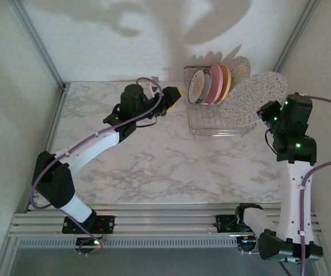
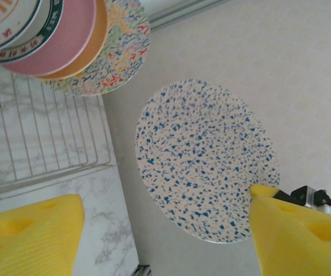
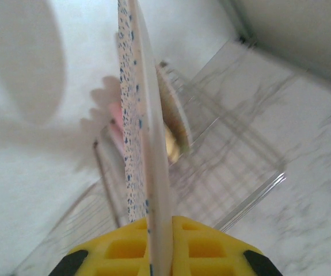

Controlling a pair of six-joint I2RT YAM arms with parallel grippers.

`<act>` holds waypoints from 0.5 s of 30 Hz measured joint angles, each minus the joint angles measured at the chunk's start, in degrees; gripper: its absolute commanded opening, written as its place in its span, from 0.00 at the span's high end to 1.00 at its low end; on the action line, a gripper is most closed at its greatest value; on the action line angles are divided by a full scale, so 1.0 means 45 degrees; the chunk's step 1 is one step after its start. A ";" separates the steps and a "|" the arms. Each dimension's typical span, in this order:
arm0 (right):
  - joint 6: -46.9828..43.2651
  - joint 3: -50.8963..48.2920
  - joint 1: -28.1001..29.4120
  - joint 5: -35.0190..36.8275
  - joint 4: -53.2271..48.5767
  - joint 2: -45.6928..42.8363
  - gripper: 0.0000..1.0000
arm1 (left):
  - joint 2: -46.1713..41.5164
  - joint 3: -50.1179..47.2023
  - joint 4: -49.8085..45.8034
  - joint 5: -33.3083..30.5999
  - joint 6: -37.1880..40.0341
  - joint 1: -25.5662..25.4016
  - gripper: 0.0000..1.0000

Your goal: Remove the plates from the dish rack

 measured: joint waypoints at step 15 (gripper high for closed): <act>0.3798 0.0170 0.0797 -0.5095 0.1846 0.2186 1.00 | 0.0957 0.0223 -0.0063 0.0675 -0.1690 -0.0053 0.33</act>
